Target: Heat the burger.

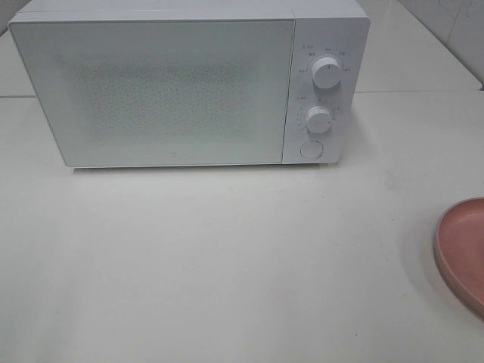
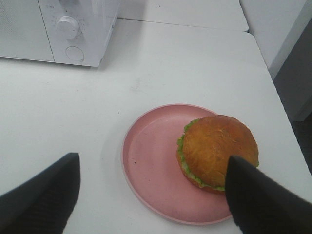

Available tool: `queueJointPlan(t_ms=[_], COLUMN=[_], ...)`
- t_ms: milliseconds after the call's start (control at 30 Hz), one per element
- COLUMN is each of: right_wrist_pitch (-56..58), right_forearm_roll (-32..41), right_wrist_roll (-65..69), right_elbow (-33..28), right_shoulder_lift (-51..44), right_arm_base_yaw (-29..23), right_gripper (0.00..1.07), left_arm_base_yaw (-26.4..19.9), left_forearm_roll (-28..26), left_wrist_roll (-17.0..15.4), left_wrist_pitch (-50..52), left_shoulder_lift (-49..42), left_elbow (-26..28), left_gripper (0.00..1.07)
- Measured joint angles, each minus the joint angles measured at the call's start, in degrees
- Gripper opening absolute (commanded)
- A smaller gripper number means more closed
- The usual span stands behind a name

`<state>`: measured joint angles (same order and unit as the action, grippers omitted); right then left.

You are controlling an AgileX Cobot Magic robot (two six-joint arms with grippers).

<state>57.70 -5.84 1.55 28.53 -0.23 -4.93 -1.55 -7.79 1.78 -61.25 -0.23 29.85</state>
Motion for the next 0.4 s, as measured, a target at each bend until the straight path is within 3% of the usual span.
queueJointPlan(t_ms=[400], right_wrist_pitch=[0.0], right_forearm_roll=[0.0], right_wrist_roll=[0.0], right_elbow=[0.0], right_shoulder_lift=[0.0], right_arm_base_yaw=[0.0], right_gripper=[0.75], left_arm_base_yaw=[0.0], left_forearm_roll=[0.0], left_wrist_roll=[0.0], left_wrist_pitch=[0.0], left_shoulder_lift=[0.0], left_elbow=[0.0], left_gripper=[1.00])
